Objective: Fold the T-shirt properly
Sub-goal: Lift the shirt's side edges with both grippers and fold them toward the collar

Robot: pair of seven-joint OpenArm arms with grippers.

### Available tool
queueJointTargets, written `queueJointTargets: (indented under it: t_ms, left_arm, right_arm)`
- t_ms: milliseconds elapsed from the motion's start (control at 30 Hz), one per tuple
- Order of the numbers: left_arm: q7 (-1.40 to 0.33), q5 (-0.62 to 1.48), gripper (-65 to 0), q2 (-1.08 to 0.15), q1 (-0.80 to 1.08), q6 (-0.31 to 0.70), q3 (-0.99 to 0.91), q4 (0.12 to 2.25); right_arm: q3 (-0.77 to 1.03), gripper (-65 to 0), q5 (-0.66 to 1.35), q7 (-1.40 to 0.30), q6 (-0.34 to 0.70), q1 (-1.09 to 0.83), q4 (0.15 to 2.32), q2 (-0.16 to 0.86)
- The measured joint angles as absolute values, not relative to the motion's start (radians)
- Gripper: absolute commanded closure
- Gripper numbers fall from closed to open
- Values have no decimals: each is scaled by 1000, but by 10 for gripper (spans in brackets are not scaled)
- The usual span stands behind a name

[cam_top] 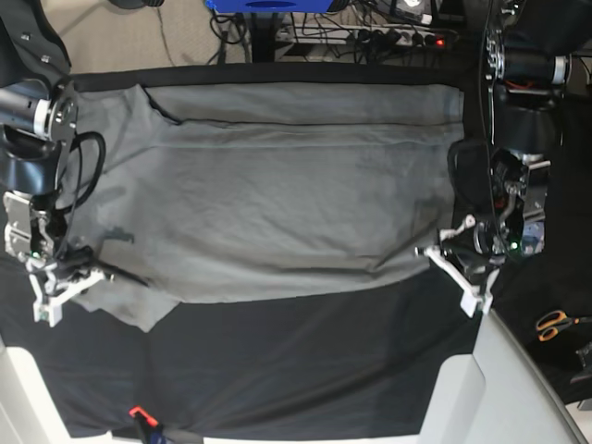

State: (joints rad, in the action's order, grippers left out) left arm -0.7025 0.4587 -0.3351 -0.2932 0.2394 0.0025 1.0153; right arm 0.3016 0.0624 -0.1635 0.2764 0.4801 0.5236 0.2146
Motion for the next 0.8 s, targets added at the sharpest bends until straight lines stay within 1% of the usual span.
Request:
queueJointTargets:
  t_ms: [100, 200, 400, 467, 567, 700, 800]
  left_arm:
    - [-706, 463, 0, -339, -262, 240, 4, 1085]
    - [-745, 467, 0, -356, -255, 244, 3, 1116]
    - [-762, 464, 0, -368, -247, 241, 6, 1129]
    - [-760, 467, 0, -378, -249, 244, 5, 1132]
    - [-762, 470, 0, -403, -249, 244, 5, 1132]
    - [-760, 471, 0, -405, -238, 244, 4, 1139]
    - [-761, 470, 0, -406, -203, 244, 3, 1180]
  right_arm:
    - [301, -2, 66, -165, 276, 472, 524, 215]
    - [304, 0, 66, -189, 276, 457, 534, 215]
    - [304, 0, 66, -200, 271, 387, 703, 209]
    - [304, 0, 65, -257, 273, 371, 760, 207]
    - [307, 0, 68, -291, 276, 342, 838, 197]
    - [308, 0, 67, -338, 269, 322, 890, 198]
    - [339, 0, 109, -343, 273, 301, 919, 196]
